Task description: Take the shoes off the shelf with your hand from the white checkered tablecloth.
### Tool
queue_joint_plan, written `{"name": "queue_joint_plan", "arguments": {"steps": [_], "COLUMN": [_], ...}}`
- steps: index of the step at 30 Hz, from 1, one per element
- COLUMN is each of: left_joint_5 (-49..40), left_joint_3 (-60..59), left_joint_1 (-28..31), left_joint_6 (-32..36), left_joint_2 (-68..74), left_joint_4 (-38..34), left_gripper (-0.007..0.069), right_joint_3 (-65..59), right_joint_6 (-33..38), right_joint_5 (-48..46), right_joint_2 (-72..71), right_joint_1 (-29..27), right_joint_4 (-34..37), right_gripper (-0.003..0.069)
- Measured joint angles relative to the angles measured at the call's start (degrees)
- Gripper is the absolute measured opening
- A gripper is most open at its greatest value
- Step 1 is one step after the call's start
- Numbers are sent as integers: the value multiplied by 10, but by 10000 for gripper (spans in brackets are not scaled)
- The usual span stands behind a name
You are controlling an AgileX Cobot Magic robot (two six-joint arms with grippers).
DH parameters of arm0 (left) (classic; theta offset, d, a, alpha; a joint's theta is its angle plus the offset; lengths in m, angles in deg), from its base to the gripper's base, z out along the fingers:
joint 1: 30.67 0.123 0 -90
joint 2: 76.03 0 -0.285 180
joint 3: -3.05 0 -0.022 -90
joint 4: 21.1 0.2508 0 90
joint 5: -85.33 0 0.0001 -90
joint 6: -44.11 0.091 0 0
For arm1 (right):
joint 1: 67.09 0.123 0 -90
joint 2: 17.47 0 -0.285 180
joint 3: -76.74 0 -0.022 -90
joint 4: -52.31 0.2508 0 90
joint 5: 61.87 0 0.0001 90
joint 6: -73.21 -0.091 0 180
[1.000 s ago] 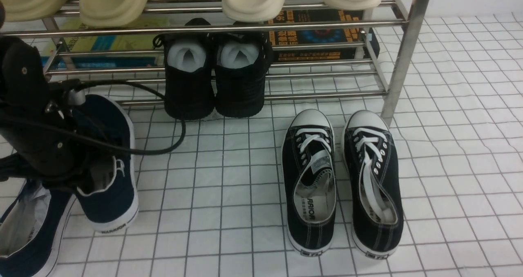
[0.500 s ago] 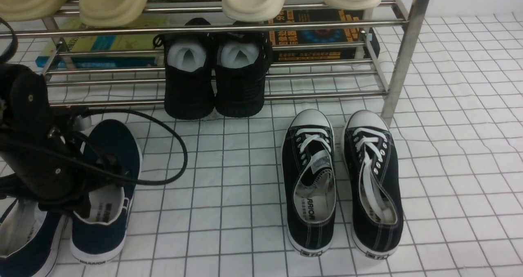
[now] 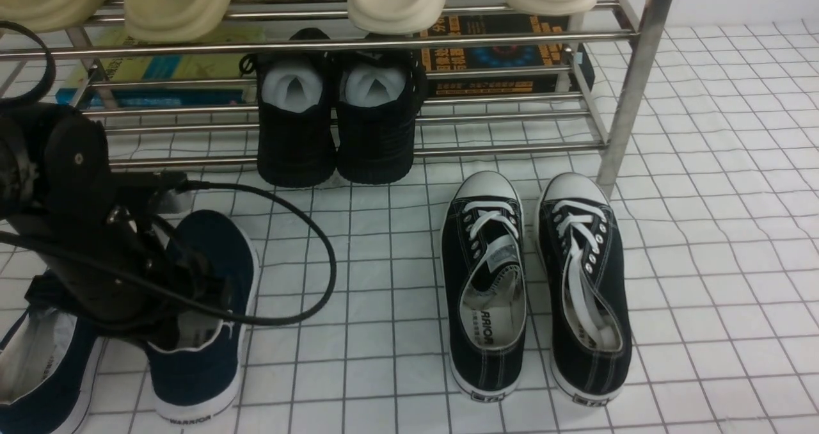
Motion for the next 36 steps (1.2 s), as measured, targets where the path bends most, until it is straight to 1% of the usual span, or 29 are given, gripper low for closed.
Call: {"name": "queue_joint_plan", "arguments": {"steps": [4,5,9,11,18,19,20,21,23,24,25,27,28,30,32,34,36], "left_joint_5": [3,3,3,3,0,-7,-12,-13,-38,-42,-69,-117,-134,-151,-158,-165,-168], "left_joint_3": [0,0,0,0,0,0,0,0,7,11,28,68,88,113,128,124,102], "left_joint_1": [0,0,0,-1,-1,-1,-1,-1,-1,-1,-1,-1,-1,-1,-1,-1,-1], "left_joint_6": [-19,-36,-71,-89,-102,-103,-103,-103,-104,-104,-104,-105,-105,-105,-105,-105,-105], "left_joint_2": [0,0,0,0,2,5,6,6,6,6,0,-21,-35,-63,-106,-154,-206], "left_joint_4": [28,52,89,101,108,108,109,109,111,111,110,110,111,119,128,133,133], "left_gripper": [27,27,27,27,49,86,108,113,206,214,267,336,356,370,349,280,178], "right_joint_3": [0,0,0,0,0,0,0,0,0,0,0,0,0,0,0,0,0], "right_joint_6": [0,0,0,0,0,0,0,0,0,0,0,0,0,0,0,0,0], "right_joint_5": [0,0,0,0,0,0,0,0,0,0,0,0,0,0,0,0,0], "right_joint_2": [0,0,0,0,0,0,0,0,0,0,0,0,0,0,0,0,0], "right_joint_1": [0,0,0,0,0,0,0,0,0,0,0,0,0,0,0,0,0], "right_joint_4": [0,0,0,0,0,0,0,0,0,0,0,0,0,0,0,0,0], "right_gripper": [241,241,241,241,241,241,241,241,241,241,241,241,241,241,241,241,241]}}
